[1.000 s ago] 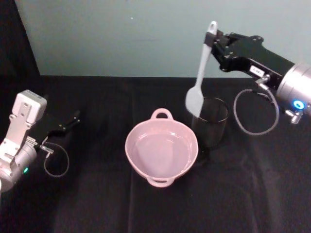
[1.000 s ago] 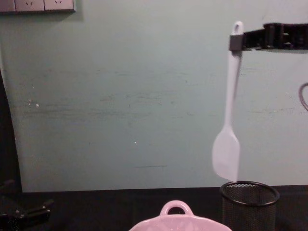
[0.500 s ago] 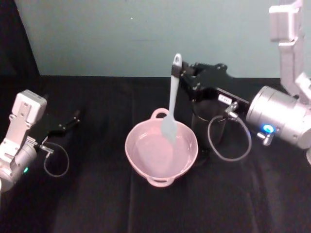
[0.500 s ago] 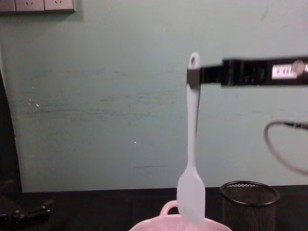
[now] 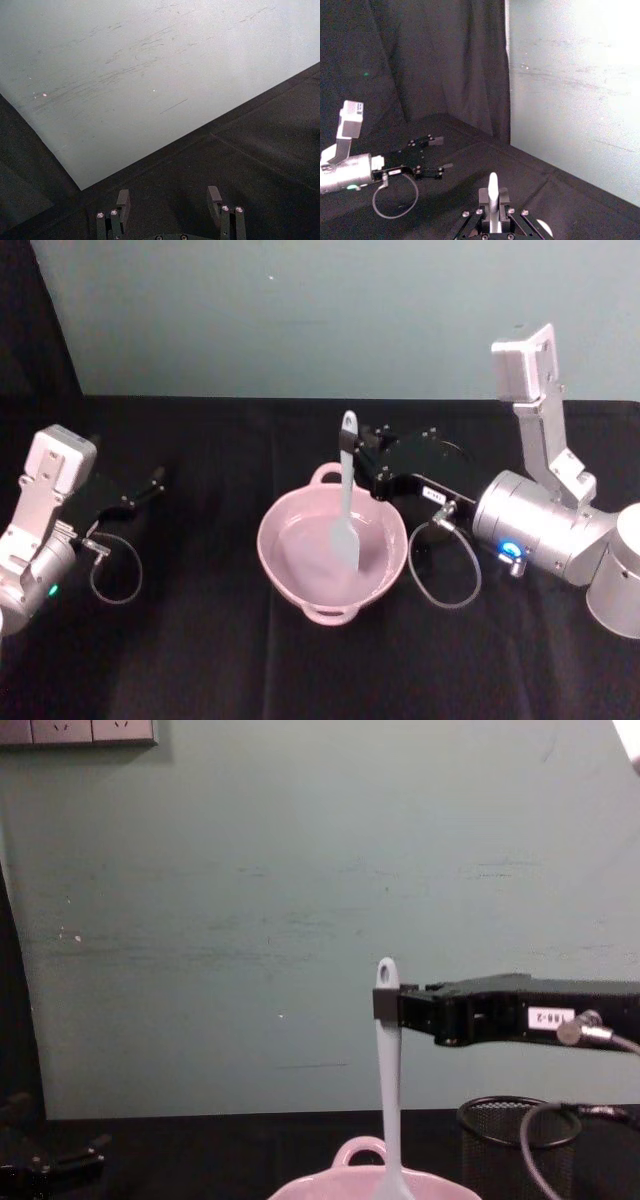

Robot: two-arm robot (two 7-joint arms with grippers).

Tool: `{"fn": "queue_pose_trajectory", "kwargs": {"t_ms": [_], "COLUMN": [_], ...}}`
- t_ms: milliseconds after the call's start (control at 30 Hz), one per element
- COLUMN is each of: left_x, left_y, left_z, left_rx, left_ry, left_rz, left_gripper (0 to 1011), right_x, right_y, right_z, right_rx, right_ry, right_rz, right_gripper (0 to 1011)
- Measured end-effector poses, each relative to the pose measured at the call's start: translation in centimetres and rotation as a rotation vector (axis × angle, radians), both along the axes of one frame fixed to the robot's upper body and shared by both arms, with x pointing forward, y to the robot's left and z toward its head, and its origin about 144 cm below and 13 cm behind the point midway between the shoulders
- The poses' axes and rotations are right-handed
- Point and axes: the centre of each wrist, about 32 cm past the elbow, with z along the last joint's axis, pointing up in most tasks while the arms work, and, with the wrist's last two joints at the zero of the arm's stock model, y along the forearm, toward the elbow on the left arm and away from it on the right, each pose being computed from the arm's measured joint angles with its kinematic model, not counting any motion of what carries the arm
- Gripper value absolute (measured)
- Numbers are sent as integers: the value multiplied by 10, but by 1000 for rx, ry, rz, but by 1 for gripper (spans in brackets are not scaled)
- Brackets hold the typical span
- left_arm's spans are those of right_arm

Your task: Use the one hand to pick up the spoon and stir the clear water in the bowl.

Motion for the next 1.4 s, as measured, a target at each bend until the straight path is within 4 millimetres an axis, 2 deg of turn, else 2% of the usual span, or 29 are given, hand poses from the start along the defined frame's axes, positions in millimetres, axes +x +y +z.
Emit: {"fn": "queue_pose_trajectory", "kwargs": {"t_ms": [200,567,767,1000,1233,1400], "left_x": [0,0,0,0,0,0], "left_y": [0,0,0,0,0,0], "left_z": [0,0,0,0,0,0], "left_rx": [0,0,0,0,0,0], "left_ry": [0,0,0,0,0,0], "left_rz": [0,0,0,0,0,0], "left_gripper": [1011,1011,1011,1011,1011,1011], "right_x": [-4,0,12,27,34,31], "right_y": [5,27,45,58,54,43], "right_z": [-8,-20,-30,-39,-40,-39], "right_rx": [10,35,55,46,17,-13], "right_ry": [22,28,-35,-86,-116,-117], "right_rz": [35,79,38,-51,-128,-158], "right_gripper": [112,112,112,112,112,112]}}
